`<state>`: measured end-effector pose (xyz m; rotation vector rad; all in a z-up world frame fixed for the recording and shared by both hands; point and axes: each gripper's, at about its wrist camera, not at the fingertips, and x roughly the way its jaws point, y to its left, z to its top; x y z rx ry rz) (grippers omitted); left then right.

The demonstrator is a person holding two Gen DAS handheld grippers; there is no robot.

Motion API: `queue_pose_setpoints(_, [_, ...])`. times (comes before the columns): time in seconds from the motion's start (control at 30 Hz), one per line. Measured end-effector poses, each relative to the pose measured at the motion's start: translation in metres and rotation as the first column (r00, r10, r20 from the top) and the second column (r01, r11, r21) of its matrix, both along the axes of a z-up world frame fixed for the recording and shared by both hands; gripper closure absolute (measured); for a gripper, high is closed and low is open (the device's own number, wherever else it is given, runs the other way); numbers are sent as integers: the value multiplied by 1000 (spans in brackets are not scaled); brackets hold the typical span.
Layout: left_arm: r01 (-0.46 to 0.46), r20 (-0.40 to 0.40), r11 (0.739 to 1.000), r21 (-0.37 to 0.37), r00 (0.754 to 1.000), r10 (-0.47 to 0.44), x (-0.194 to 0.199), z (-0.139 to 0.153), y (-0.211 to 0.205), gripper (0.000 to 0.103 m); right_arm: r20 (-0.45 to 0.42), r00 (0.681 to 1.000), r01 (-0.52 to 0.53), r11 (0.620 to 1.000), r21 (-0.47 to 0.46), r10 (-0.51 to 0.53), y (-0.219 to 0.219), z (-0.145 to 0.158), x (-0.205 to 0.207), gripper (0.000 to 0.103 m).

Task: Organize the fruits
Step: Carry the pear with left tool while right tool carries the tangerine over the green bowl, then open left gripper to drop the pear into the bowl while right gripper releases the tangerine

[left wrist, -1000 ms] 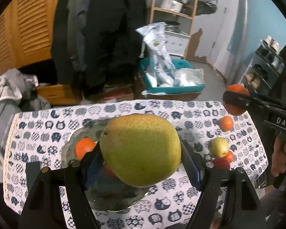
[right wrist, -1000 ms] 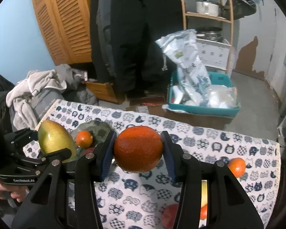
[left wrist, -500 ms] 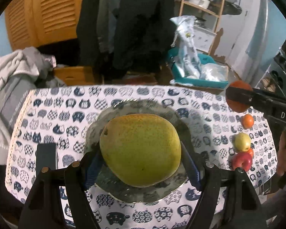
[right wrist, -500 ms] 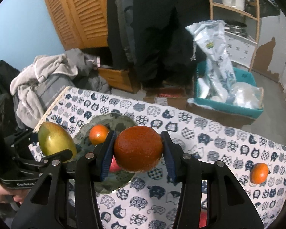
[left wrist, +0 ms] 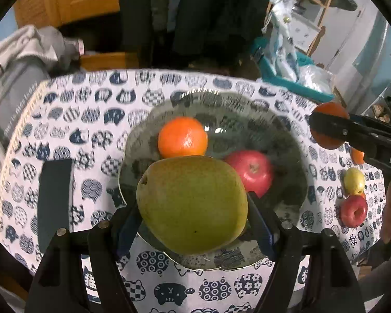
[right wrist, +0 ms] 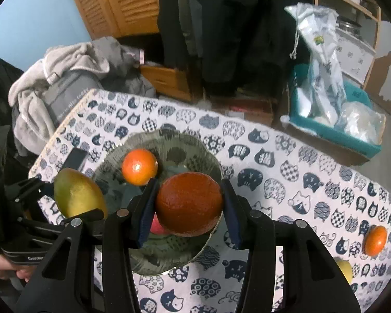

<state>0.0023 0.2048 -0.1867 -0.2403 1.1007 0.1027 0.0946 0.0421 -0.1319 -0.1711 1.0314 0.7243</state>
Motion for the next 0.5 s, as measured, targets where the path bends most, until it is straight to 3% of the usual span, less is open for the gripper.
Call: queue_pose_setpoints(0.5, [-16, -113, 1000, -2, 993, 16, 6, -39, 3, 25, -64, 998, -18, 999, -40, 16, 8, -40, 7, 56])
